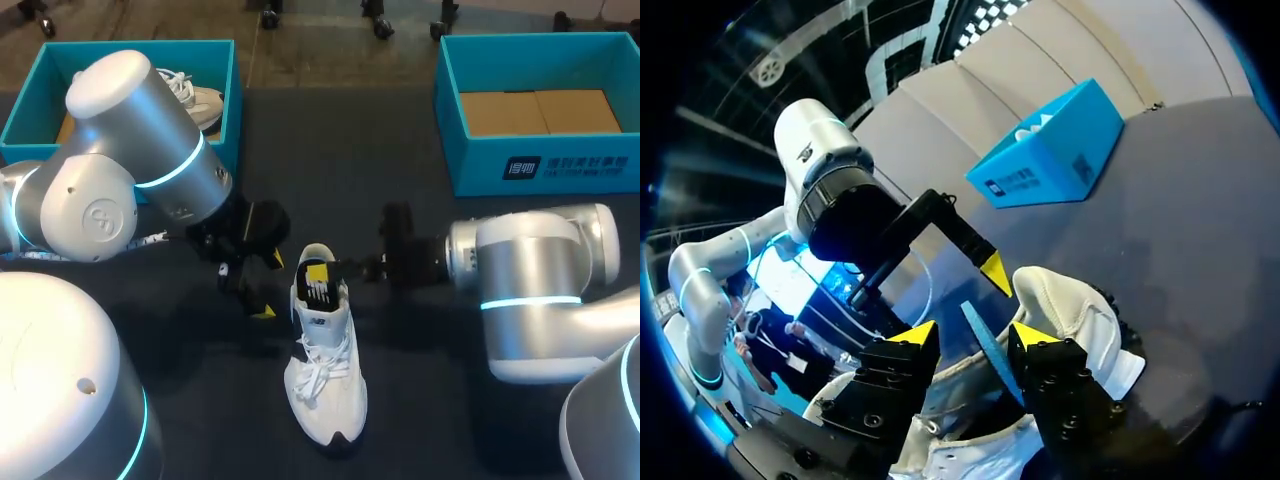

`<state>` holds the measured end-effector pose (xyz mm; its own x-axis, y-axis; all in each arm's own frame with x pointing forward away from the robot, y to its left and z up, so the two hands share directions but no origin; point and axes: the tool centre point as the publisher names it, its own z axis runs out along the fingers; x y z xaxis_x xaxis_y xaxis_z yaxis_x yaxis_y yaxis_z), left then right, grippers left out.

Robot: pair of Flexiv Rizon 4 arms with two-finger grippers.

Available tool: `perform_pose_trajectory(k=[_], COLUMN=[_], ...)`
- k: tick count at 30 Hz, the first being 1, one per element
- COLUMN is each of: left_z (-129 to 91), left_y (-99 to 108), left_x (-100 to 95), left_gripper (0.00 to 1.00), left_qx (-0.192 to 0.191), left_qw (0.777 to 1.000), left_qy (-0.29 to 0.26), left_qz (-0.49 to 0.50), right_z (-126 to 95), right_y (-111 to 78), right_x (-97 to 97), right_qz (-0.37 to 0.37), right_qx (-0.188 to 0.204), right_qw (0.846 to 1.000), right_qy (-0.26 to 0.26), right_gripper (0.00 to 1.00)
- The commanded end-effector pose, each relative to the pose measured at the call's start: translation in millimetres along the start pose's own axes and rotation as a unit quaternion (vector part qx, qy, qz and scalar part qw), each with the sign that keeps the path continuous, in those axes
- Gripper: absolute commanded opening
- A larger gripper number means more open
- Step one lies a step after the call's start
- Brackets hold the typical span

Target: Take the shoe out of the shoebox, open the shoe tongue, remove and reinsert the insole, then place the shoe into the shoebox

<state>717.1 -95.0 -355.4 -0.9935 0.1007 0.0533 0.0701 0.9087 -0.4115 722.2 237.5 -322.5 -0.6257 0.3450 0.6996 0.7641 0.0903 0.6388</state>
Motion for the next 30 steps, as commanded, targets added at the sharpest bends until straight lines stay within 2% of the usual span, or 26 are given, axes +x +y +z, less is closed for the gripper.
perform_pose_trajectory(k=[1,10,18,20,22,25,29,30], left_z=[-15,-46,-71,-79,-85,-93,-104,-107], left_y=[-2,7,20,24,27,34,44,46], left_x=[4.7,2.2,-4.5,-7.8,-11.3,-16.9,-25.2,-27.2], left_gripper=[1.00,1.00,1.00,1.00,1.00,1.00,1.00,1.00], left_qx=[-0.004,-0.021,-0.047,-0.058,-0.067,-0.079,-0.092,-0.094], left_qw=[1.000,0.999,0.998,0.998,0.997,0.996,0.994,0.994], left_qy=[-0.002,-0.001,0.011,0.014,0.015,0.028,0.035,0.037], left_qz=[0.012,0.025,0.036,0.038,0.039,0.041,0.039,0.038], right_z=[-15,-41,-68,-77,-84,-92,-102,-104], right_y=[8.5,20.7,36.6,41.5,45.4,51.5,61.1,63.3], right_x=[-3.2,-6.1,-9.7,-10.9,-12.2,-14.6,-17.8,-18.2], right_qz=[0.000,-0.001,0.022,0.032,0.046,0.065,0.095,0.103], right_qx=[0.026,0.082,0.160,0.178,0.197,0.224,0.254,0.259], right_qw=[1.000,0.997,0.987,0.983,0.979,0.972,0.962,0.959], right_qy=[0.005,0.010,0.007,0.010,0.001,-0.010,-0.037,-0.049], right_gripper=[0.45,0.47,0.47,0.49,0.59,0.61,0.55,0.51])
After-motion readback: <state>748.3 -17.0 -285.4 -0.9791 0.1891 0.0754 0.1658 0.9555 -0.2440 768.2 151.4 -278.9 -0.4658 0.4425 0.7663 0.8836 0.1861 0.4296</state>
